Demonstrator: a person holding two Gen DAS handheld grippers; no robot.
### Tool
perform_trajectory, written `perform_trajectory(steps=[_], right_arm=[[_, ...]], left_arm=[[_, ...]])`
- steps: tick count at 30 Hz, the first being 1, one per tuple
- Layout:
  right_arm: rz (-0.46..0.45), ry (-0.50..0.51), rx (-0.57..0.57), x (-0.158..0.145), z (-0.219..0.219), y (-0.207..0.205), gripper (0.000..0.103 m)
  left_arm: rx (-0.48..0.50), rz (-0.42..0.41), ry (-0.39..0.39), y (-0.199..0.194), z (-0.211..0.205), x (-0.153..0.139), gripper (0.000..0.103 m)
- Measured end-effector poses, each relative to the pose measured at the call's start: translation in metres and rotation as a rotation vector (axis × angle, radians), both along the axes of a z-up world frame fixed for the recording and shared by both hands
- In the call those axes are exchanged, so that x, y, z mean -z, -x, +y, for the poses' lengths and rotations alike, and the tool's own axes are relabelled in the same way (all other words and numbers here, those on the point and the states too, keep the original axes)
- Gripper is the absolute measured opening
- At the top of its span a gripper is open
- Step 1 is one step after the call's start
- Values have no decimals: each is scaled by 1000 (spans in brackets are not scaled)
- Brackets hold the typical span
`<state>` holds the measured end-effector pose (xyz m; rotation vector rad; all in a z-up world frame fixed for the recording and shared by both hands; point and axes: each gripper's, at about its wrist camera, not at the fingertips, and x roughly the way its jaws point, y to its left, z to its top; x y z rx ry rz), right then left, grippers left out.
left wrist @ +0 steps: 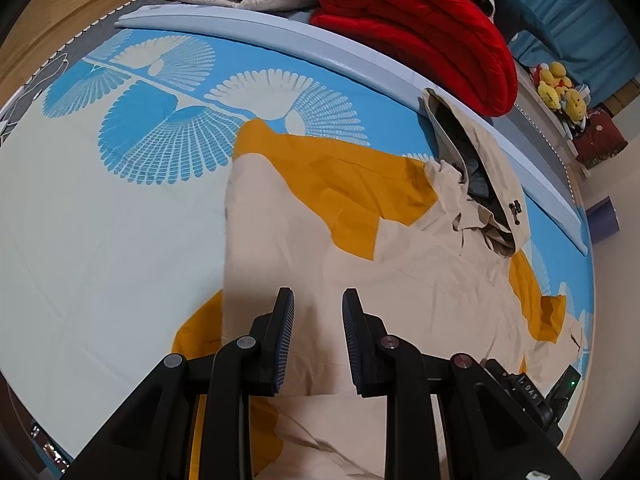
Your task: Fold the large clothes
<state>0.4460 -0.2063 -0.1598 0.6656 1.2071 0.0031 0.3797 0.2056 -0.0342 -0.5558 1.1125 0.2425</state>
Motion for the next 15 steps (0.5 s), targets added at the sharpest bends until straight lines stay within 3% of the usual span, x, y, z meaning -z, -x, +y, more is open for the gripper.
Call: perform_trajectory(steps=[5, 8, 9, 12, 15], right_arm=[[-4, -83, 48, 6, -14, -6, 59], [-12, -87, 43, 7, -15, -14, 30], [-18, -104, 45, 8, -17, -16, 24], [-49, -142, 55, 5, -24, -19, 11], [-147, -58, 106, -32, -33, -10, 8]], left_arm=[[-32, 2, 3, 2, 12, 1, 22], [-36, 5, 1, 2, 13, 2, 22], [-38, 5, 0, 2, 13, 2, 22], [-44, 4, -2, 2, 14, 3, 22], [-59, 3, -4, 1, 17, 4, 22]])
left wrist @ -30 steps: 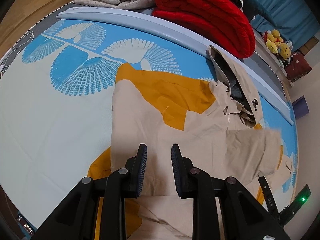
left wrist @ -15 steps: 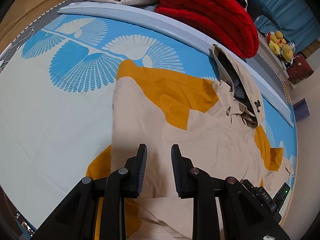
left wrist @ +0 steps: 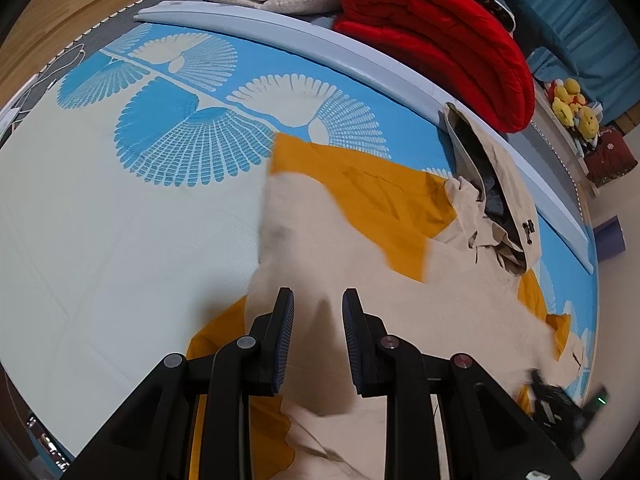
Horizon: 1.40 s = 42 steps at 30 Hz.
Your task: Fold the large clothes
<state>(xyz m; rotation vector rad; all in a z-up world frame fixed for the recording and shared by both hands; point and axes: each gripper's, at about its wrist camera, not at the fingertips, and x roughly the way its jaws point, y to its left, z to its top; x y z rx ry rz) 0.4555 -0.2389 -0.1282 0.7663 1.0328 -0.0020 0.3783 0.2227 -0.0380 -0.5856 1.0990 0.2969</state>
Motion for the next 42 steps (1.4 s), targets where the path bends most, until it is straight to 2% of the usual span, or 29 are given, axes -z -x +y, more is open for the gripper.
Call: perform_trajectory(steps=[3, 5, 7, 9, 11, 13, 17, 20, 22, 25, 27, 29, 31, 32, 33, 35, 38, 42], right_arm=[[-149, 179, 83, -51, -14, 17, 8], [-198, 259, 127, -68, -30, 19, 8], [-176, 278, 154, -66, -51, 15, 8], [-113, 257, 189, -54, -69, 12, 8], [-32, 195, 158, -34, -80, 2, 9], [24, 181, 158, -23, -88, -4, 12], [18, 217, 180, -27, -98, -2, 27], [-10, 282, 195, -38, -98, -2, 32], [-21, 290, 205, -41, -102, -1, 34], [-60, 283, 184, -47, -103, -1, 35], [-46, 204, 103, -35, -95, -13, 38], [30, 88, -5, -9, -86, -30, 38], [126, 97, -68, 13, -80, -37, 38], [144, 108, -87, 19, -79, -38, 38], [135, 111, -91, 19, -79, -38, 37], [139, 117, -88, 13, -78, -38, 38], [109, 171, -89, -6, -76, -36, 38], [-2, 270, -83, -45, -87, -29, 38]], left_arm=[[7, 5, 1, -2, -3, 4, 22], [36, 17, 12, -5, -10, 11, 22], [63, 33, 38, -9, -18, 22, 22], [90, 68, 66, -13, -26, 39, 22], [100, 96, 86, -17, -30, 53, 22], [105, 132, 88, -18, -34, 68, 22], [115, 212, 94, -19, -39, 93, 22], [117, 280, 65, -17, -46, 110, 22], [108, 276, 33, -18, -52, 106, 22], [147, 205, 17, -22, -70, 88, 22], [201, 179, 10, -24, -85, 83, 22], [236, 204, 7, -24, -95, 92, 24], [265, 284, 17, -22, -101, 112, 24], [272, 317, 33, -21, -103, 121, 24], [270, 313, 25, -20, -104, 122, 24], [269, 288, -20, -20, -110, 110, 24], [302, 201, -50, -18, -126, 83, 25], [363, 127, -151, -10, -155, 54, 25]])
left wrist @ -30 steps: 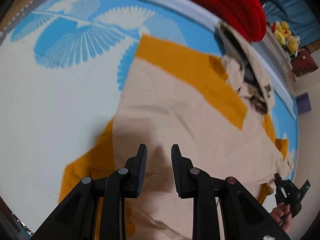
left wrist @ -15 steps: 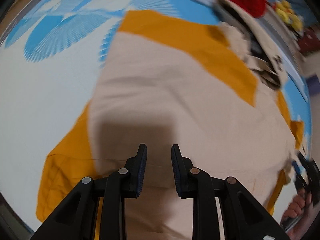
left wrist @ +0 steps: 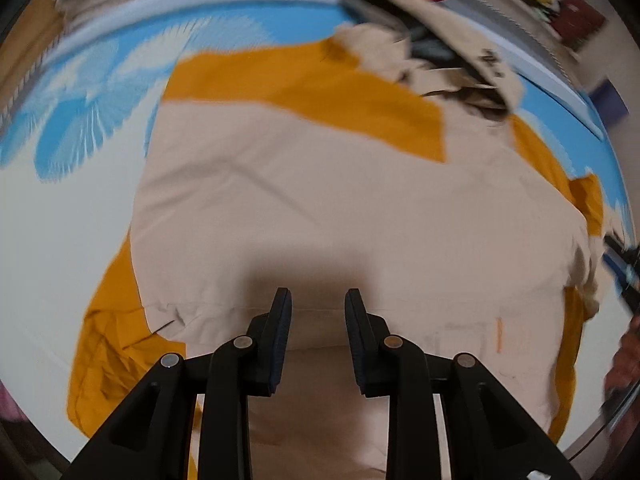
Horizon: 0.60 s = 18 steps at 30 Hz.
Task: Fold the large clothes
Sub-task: 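Reach the right gripper to the other sleeve cuff and grasp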
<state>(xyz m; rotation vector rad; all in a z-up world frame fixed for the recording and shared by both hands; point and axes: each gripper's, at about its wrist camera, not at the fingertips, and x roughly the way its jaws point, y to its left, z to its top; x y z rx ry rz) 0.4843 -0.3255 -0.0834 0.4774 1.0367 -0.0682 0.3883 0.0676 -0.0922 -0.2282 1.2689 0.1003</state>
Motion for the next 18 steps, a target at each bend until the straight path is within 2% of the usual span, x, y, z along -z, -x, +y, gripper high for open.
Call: perform_trajectory(steps=[3, 5, 8, 10, 13, 18], right_arm=[[-100, 76, -2, -30, -18, 4, 38], [-155, 129, 9, -46, -37, 9, 38], [-190, 180, 23, -59, -69, 14, 38], [-193, 200, 46, -62, -93, 15, 38], [-212, 139, 126, -60, -139, 19, 29], [-221, 89, 286, -46, -216, 29, 31]], left_arm=[[64, -42, -49, 5, -20, -17, 25], [94, -66, -51, 4, -31, -27, 25], [133, -92, -36, 10, -46, -36, 31], [147, -97, -29, 15, -51, -40, 32], [153, -85, -4, 11, -53, -39, 32], [153, -79, -6, 9, -51, -39, 32]])
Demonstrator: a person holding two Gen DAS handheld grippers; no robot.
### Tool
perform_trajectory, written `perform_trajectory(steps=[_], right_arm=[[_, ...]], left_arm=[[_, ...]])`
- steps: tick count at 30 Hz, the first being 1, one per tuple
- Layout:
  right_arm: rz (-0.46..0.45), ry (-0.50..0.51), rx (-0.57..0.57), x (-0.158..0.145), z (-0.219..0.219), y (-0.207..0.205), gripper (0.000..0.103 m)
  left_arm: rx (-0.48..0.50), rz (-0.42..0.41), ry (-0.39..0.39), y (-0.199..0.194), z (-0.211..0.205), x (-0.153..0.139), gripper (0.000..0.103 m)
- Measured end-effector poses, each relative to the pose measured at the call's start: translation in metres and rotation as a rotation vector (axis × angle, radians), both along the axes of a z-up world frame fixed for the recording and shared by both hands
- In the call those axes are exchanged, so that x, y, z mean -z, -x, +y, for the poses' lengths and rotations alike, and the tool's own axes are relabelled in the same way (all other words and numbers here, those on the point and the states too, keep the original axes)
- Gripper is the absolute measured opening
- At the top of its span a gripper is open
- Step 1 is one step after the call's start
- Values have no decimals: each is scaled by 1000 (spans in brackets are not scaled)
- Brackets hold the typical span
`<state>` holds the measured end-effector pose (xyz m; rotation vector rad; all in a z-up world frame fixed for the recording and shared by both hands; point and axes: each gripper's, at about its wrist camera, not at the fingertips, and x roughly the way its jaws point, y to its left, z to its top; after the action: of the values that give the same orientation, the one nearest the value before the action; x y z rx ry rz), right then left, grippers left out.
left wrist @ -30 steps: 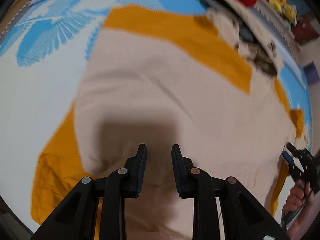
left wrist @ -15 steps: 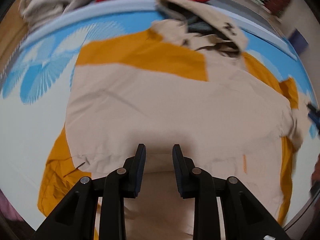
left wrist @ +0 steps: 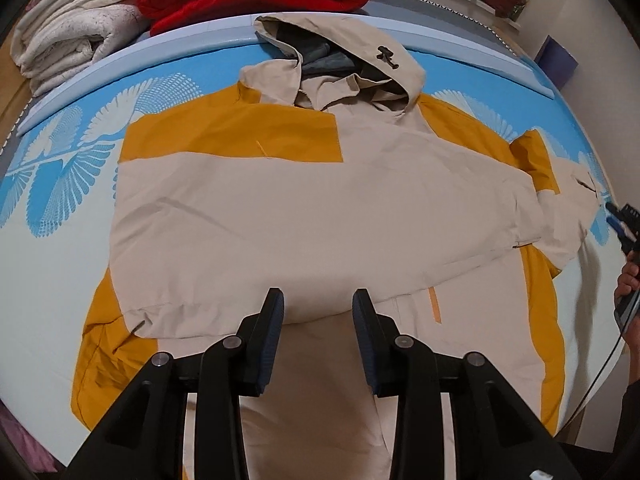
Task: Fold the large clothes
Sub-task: 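Reach the right gripper to the other sleeve cuff and grasp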
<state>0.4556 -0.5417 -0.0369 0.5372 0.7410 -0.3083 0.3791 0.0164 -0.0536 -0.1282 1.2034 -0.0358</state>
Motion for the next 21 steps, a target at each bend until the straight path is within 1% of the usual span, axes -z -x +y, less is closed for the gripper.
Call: perform_trajectory(steps=[1, 3, 6, 8, 11, 13, 17, 21], right_arm=[[13, -9, 25, 7, -14, 1, 33], [46, -29, 72, 20, -39, 4, 45], [97, -46, 116, 39, -64, 5, 56], [128, -90, 151, 55, -82, 2, 59], [152, -183, 199, 79, -103, 0, 59], [131, -242, 228, 91, -116, 0, 59], [102, -242, 219, 92, -125, -15, 65], [79, -265, 219, 91, -131, -34, 65]], left_arm=[[0, 0, 2, -1, 1, 0, 32], [0, 2, 8, -3, 3, 0, 32], [-12, 5, 20, -7, 6, 0, 32], [-18, 15, 26, -8, 7, 3, 32], [-9, 19, 26, -8, 6, 4, 32], [0, 22, 23, -8, 5, 5, 32], [-1, 26, 19, -9, 5, 7, 32], [-2, 33, 17, -10, 6, 10, 32]])
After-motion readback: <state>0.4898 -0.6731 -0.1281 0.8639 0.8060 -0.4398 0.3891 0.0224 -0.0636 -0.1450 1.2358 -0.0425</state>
